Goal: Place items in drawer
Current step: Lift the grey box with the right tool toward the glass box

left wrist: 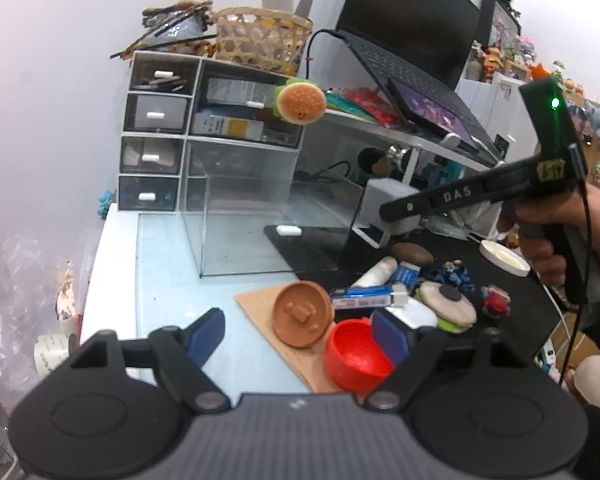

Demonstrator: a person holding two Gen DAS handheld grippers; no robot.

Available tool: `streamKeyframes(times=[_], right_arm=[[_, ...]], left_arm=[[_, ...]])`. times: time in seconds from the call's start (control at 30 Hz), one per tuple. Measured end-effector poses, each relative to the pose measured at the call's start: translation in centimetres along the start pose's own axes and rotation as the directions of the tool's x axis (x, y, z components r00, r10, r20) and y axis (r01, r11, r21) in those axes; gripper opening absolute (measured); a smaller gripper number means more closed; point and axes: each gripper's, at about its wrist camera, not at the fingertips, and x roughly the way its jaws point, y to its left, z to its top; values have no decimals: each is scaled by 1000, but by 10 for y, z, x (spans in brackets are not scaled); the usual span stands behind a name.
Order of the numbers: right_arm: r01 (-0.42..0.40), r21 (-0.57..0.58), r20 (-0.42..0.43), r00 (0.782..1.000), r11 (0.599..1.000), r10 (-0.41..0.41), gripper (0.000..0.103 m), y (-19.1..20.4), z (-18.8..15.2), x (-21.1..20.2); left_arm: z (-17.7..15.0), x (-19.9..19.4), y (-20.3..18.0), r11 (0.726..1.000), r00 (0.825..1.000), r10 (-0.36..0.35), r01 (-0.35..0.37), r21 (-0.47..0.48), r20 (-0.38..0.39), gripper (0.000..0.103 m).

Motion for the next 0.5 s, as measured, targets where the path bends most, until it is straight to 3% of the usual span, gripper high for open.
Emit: streamKeyframes(times=[0.23, 0.5], right_arm=[[-12, -43, 70, 997, 999, 15, 59, 12, 21, -30], [-86, -80, 93, 991, 993, 93, 59, 26, 47, -37]], left_arm=[[-1, -3, 2, 1000, 1000, 18, -18, -10, 10, 84], [-3, -3, 4, 999, 999, 32, -32, -6, 16, 84]])
